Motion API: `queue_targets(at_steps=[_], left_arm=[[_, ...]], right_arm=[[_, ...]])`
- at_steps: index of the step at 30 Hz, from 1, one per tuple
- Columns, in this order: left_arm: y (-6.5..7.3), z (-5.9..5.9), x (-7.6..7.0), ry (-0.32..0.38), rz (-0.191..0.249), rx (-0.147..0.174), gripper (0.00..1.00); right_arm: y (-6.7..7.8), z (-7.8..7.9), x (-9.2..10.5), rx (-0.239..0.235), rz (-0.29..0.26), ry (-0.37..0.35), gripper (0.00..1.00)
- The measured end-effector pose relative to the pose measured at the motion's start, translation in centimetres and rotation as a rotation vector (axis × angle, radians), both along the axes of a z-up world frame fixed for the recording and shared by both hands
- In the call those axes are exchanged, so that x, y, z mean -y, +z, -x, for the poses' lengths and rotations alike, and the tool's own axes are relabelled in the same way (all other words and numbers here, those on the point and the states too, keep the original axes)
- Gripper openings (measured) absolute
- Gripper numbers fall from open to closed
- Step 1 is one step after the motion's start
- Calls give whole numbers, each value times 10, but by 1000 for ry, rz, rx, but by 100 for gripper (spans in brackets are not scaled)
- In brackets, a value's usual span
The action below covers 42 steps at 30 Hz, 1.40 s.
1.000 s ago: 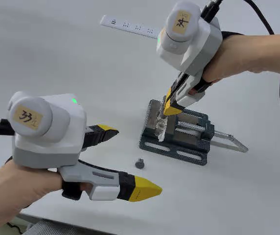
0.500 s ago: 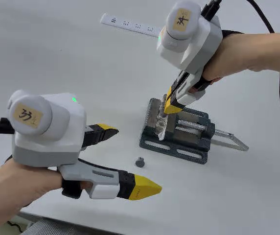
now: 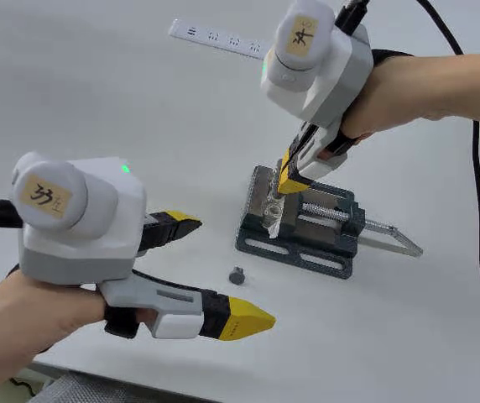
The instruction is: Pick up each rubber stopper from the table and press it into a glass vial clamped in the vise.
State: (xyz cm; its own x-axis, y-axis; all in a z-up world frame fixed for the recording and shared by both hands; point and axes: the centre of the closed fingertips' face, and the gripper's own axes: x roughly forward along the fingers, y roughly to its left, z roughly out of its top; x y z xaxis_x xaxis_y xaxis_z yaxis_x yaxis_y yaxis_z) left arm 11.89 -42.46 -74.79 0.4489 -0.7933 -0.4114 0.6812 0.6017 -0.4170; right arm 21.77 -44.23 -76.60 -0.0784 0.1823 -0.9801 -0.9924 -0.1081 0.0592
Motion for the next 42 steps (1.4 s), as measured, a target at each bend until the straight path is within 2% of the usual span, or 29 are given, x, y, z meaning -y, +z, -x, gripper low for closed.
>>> queue_targets(at_steps=[11,16,19,24,29,34,42], left_arm=[[-1,-2,0,6,8,-5,91],[-2,-2,2,5,10,-6,91],[-2,-3,2,10,19,-9,91],[-4,-2,3,7,19,-16,91],[-6,-2,5,4,22,-18,91],[-6,-3,4,10,25,-20,91],[-11,-4,1,16,26,-30,91]], right_arm=[[-1,-2,1,-8,10,-1,0],[-2,-2,0,-25,20,-8,0],[-3,-4,0,-17,34,9,0],[-3,-3,1,-13,43,-8,0],[-4,-5,3,-42,26,-48,0],[-5,-6,2,-55,26,-53,0],[-6,-8,1,-59,75,-36,0]])
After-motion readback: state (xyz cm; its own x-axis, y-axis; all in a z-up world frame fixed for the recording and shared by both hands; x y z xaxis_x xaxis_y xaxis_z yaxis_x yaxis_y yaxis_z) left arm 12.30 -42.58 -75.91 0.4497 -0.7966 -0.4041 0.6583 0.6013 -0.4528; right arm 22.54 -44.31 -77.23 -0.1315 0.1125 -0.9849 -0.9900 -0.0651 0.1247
